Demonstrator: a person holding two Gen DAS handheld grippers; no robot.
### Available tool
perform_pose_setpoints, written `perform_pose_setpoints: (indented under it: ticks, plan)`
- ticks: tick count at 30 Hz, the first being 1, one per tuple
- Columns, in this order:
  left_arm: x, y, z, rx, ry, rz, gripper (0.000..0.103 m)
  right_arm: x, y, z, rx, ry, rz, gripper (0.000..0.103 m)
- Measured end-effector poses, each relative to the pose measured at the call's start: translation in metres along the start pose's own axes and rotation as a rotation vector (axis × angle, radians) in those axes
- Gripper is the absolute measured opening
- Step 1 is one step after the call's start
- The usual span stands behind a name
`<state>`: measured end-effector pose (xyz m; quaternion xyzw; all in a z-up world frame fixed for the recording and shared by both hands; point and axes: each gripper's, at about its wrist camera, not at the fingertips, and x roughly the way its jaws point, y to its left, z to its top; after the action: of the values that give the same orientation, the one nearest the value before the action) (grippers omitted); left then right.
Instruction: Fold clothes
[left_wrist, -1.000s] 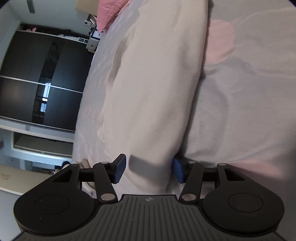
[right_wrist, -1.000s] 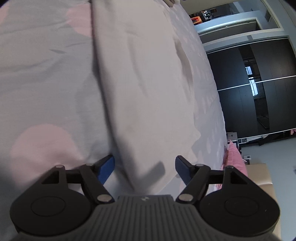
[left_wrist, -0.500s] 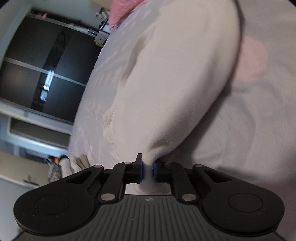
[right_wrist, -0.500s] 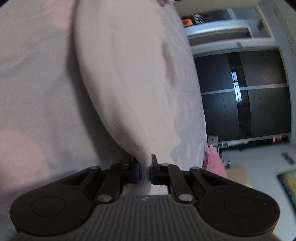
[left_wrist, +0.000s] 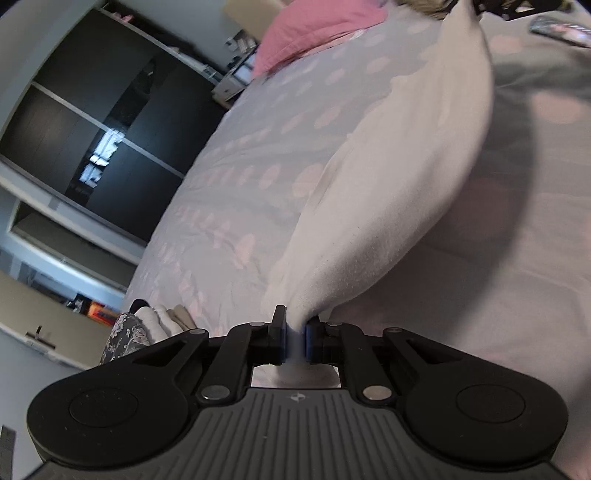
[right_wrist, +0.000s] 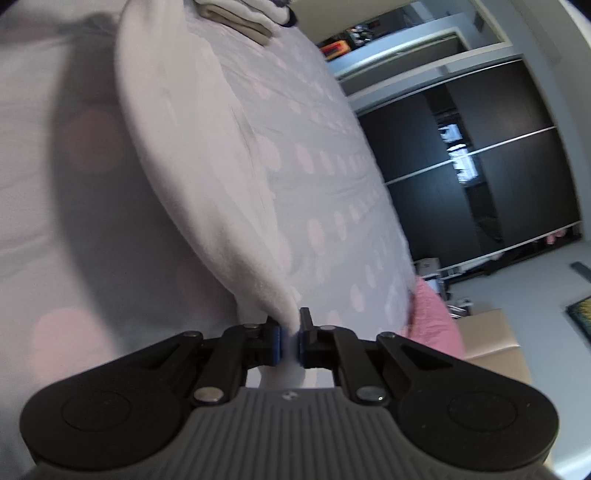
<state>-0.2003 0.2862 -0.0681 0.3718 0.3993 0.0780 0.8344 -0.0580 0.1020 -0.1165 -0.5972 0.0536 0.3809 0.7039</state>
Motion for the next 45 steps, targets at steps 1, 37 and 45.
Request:
perform_pose_setpoints:
  ticks: [1, 37, 45]
  plan:
    - [-0.009, -0.001, -0.003, -0.003, -0.005, -0.016, 0.007, -0.008, 0.001, -0.003, -0.003, -0.004, 0.021, 0.009]
    - [-0.025, -0.056, -0.065, 0.059, 0.154, -0.452, 0.026, -0.080, 0.087, -0.034, -0.202, 0.089, 0.577, 0.043]
    - [-0.042, -0.013, -0.056, -0.157, 0.087, -0.570, 0.029, -0.084, 0.028, -0.032, 0.093, 0.034, 0.670, 0.050]
